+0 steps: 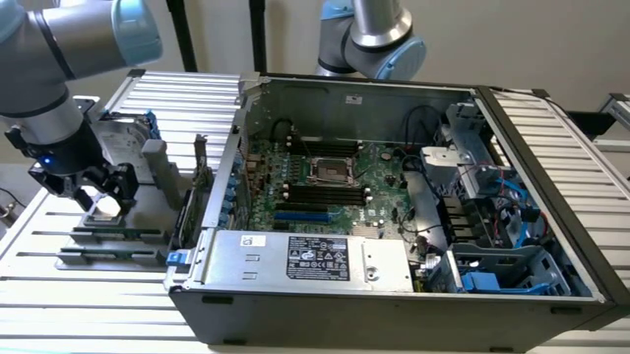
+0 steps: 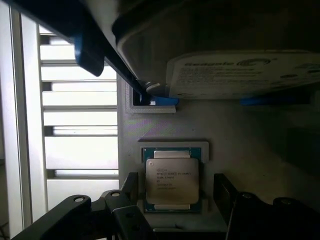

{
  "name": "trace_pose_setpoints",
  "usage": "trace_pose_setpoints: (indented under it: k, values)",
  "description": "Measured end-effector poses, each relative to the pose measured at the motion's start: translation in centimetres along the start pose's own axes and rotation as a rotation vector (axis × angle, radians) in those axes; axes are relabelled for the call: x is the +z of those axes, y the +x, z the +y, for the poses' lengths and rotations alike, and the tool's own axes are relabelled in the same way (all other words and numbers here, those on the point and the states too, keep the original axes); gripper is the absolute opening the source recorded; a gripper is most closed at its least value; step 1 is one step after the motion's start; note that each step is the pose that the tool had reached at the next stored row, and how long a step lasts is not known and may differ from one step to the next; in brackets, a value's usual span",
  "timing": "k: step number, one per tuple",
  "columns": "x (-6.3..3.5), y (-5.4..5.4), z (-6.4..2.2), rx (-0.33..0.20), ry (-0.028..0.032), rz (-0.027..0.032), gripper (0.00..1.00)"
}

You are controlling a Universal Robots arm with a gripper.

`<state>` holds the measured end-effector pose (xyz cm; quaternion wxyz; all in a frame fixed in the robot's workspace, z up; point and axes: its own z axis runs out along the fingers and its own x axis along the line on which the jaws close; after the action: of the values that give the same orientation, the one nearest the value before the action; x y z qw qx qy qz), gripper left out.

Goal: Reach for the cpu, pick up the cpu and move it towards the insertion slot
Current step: 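Pick up the cpu and move it towards the insertion slot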

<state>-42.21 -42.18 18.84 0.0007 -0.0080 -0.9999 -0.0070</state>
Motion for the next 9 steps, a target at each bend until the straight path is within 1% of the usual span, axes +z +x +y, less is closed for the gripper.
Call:
trace_pose_setpoints:
  k: [9]
  values:
    - [0.20, 0.02, -0.01, 0.000, -0.0015, 0.0001, 0.71]
